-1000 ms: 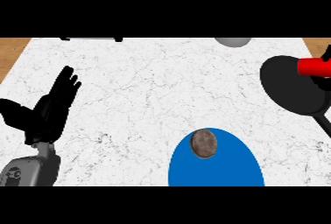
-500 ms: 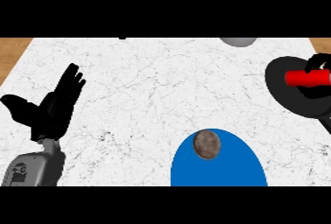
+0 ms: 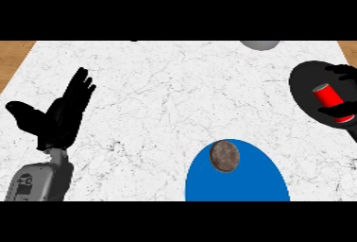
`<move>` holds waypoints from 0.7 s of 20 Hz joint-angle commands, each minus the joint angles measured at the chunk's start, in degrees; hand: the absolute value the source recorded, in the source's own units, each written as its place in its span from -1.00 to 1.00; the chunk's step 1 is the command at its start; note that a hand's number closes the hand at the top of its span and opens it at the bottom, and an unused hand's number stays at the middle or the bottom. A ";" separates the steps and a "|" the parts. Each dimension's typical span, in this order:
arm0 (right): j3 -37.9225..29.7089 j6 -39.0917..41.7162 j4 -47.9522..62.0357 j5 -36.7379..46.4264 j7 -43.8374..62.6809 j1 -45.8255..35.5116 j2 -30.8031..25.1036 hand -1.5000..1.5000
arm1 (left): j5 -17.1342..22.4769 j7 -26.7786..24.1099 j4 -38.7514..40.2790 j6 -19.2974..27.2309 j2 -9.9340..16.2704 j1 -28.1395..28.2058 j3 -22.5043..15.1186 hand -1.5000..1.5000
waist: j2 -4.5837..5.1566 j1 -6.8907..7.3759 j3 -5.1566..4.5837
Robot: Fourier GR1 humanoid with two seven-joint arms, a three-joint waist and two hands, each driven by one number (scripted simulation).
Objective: Pick the can from the plate and place it in the pan
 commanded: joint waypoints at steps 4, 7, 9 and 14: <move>-8.72 8.03 2.18 -9.37 -8.01 -1.32 -3.60 -1.00 | 0.23 2.21 -2.38 0.30 0.63 0.67 0.38 0.00 | -0.52 -0.41 0.13; -12.81 13.29 3.53 -13.61 -8.54 -1.70 -6.23 -1.00 | 0.22 0.54 0.00 -0.40 0.61 0.18 0.52 0.00 | -0.28 -1.01 0.10; -15.06 18.30 4.49 -16.03 -12.33 1.52 -9.37 -1.00 | 1.18 -1.00 0.42 -1.05 0.82 1.58 1.63 0.00 | -0.41 -1.75 0.10; -19.17 28.14 6.28 -20.44 -14.89 5.42 -13.34 -1.00 | 1.39 -1.71 -0.02 -0.83 0.87 1.78 2.31 0.00 | -0.24 -1.81 0.19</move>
